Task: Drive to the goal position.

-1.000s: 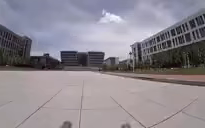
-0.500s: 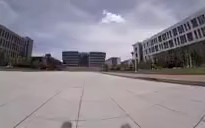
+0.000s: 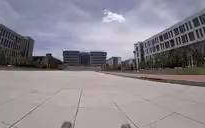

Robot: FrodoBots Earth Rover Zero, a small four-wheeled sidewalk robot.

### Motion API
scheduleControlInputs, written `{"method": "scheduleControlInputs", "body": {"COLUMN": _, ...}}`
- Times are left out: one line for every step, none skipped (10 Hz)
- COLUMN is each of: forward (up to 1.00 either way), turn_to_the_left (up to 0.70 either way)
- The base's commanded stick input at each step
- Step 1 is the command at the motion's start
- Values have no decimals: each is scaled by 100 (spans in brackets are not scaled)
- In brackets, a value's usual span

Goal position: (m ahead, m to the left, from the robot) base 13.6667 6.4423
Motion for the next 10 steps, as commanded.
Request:
{"method": "scheduleControlInputs", "body": {"forward": 70, "turn_to_the_left": 0}}
{"method": "scheduleControlInputs", "body": {"forward": 70, "turn_to_the_left": 0}}
{"method": "scheduleControlInputs", "body": {"forward": 70, "turn_to_the_left": 0}}
{"method": "scheduleControlInputs", "body": {"forward": 70, "turn_to_the_left": 0}}
{"method": "scheduleControlInputs", "body": {"forward": 70, "turn_to_the_left": 0}}
{"method": "scheduleControlInputs", "body": {"forward": 70, "turn_to_the_left": 0}}
{"method": "scheduleControlInputs", "body": {"forward": 70, "turn_to_the_left": 0}}
{"method": "scheduleControlInputs", "body": {"forward": 70, "turn_to_the_left": 0}}
{"method": "scheduleControlInputs", "body": {"forward": 70, "turn_to_the_left": 0}}
{"method": "scheduleControlInputs", "body": {"forward": 70, "turn_to_the_left": 0}}
